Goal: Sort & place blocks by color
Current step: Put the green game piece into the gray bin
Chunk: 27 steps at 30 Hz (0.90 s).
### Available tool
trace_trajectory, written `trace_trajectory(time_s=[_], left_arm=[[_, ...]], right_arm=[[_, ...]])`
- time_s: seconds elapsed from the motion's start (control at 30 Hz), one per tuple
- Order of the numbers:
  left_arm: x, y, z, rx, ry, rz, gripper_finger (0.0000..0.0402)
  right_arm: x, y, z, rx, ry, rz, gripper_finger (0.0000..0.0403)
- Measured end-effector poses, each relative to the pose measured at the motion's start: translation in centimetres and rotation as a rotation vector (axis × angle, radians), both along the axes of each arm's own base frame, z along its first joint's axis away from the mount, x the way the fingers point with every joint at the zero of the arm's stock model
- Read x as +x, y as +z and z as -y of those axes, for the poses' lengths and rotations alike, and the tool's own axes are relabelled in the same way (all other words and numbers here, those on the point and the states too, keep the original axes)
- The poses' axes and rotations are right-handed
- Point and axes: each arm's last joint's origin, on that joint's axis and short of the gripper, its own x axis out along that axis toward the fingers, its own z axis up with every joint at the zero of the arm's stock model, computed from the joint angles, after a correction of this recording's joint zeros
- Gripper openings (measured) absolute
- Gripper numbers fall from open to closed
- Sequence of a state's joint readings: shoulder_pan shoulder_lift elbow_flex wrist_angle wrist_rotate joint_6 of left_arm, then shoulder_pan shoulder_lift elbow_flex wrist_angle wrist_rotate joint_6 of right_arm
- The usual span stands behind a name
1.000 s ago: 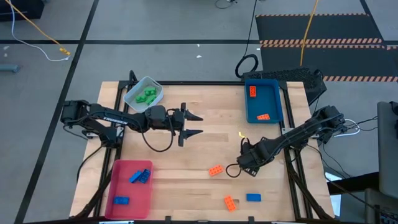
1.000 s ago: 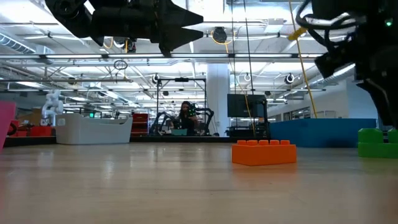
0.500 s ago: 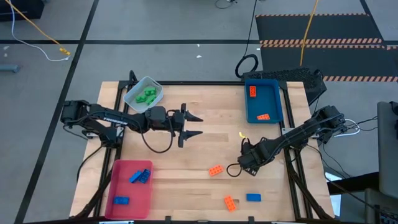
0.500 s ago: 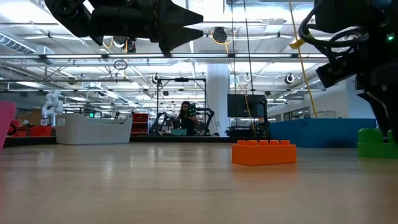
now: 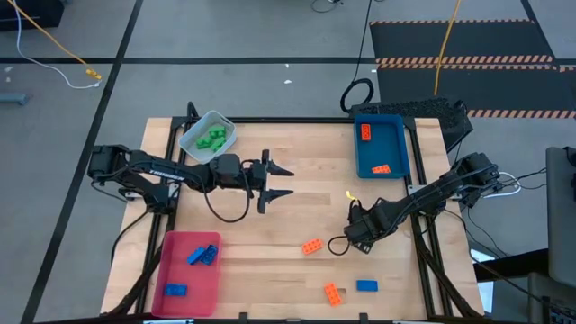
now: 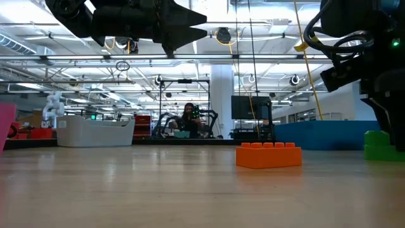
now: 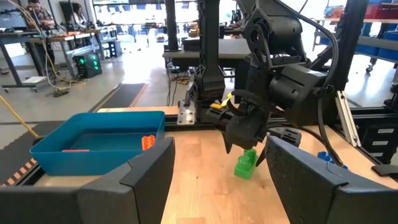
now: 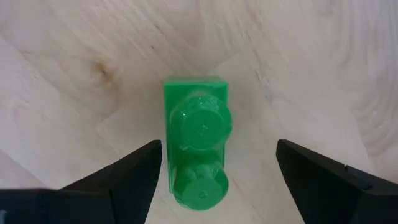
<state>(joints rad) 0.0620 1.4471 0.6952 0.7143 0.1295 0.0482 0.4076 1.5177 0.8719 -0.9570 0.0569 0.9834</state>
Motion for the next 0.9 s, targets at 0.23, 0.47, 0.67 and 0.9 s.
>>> trace_trajectory(time_s=[0.23,0.47,0.67,0.9], left_arm=[[0.0,0.0,0.0,0.0,0.0,0.0,0.0251],[0.0,0.0,0.0,-0.001,0.0,0.0,0.0251],[0.0,0.0,0.0,-0.003,0.0,0.0,0.0251],[0.0,0.0,0.0,-0.004,0.001,0.0,0.0251]], right_arm=[[0.02,0.0,-0.01,0.003,0.001,0.001,0.0313],[0.04,-0.01,-0.03,0.007,-0.002,0.003,0.0313],[0.35,-0.04,-0.17,0.021,-0.008,0.035,0.0311],[0.21,-0.39,-0.11,0.022,-0.002,0.039,0.0276]])
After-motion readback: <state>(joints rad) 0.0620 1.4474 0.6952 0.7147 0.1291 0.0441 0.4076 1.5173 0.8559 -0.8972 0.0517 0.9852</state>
